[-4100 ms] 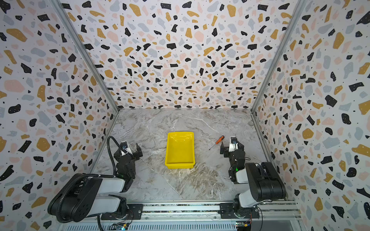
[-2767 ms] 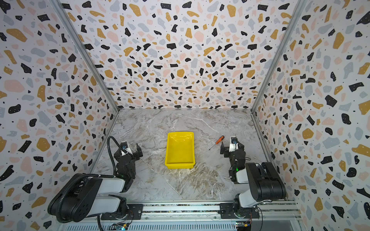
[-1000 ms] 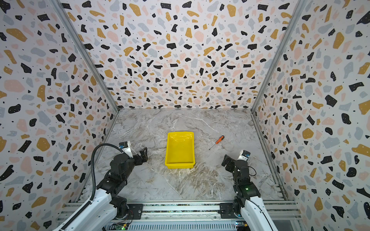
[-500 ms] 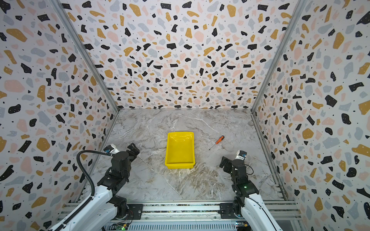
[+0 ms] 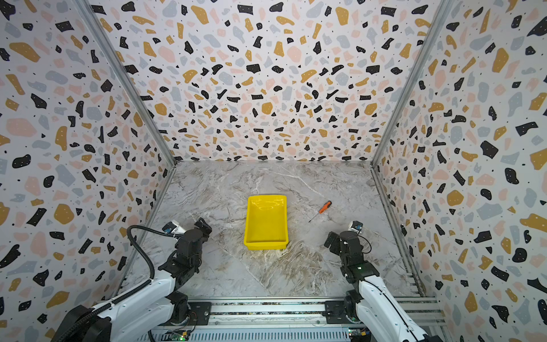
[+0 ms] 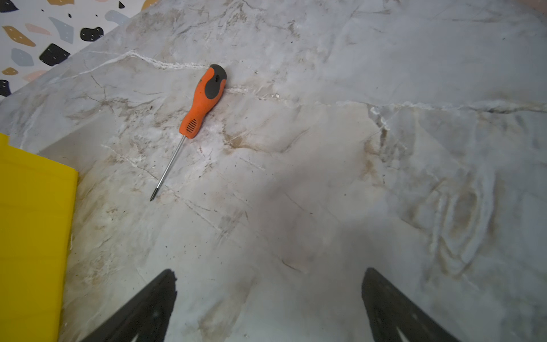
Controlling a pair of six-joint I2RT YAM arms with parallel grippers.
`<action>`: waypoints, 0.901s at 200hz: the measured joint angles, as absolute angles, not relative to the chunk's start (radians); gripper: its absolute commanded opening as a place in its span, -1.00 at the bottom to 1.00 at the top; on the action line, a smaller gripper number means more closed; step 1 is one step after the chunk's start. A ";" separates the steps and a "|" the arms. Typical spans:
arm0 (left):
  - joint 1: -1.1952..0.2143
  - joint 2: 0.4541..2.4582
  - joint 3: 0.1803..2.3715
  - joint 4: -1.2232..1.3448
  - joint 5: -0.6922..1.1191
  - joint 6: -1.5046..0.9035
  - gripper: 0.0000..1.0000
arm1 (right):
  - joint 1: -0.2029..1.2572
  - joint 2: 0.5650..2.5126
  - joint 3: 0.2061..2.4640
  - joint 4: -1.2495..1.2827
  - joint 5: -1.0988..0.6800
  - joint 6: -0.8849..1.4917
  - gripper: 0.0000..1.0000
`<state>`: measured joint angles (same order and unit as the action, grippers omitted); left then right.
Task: Put the screwdriver in the bin
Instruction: Rotate the screwdriver at the middle-right of the table.
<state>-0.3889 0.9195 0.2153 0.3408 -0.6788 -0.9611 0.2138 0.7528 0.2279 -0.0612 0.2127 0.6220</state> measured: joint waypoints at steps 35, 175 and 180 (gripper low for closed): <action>-0.389 0.949 0.229 0.370 -0.701 -0.969 0.79 | 0.118 0.776 0.248 -0.060 0.212 0.644 0.98; -0.389 1.130 0.266 0.403 -0.728 -1.018 0.77 | 0.078 1.654 1.065 -0.055 -0.121 0.644 0.64; -0.389 1.130 0.266 0.403 -0.734 -1.019 0.77 | 0.082 1.695 1.096 -0.066 -0.132 0.644 0.60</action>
<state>-0.3893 1.1297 0.2665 0.4030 -0.7341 -1.0195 0.0822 1.6955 1.0958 -0.0662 -0.1318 0.6441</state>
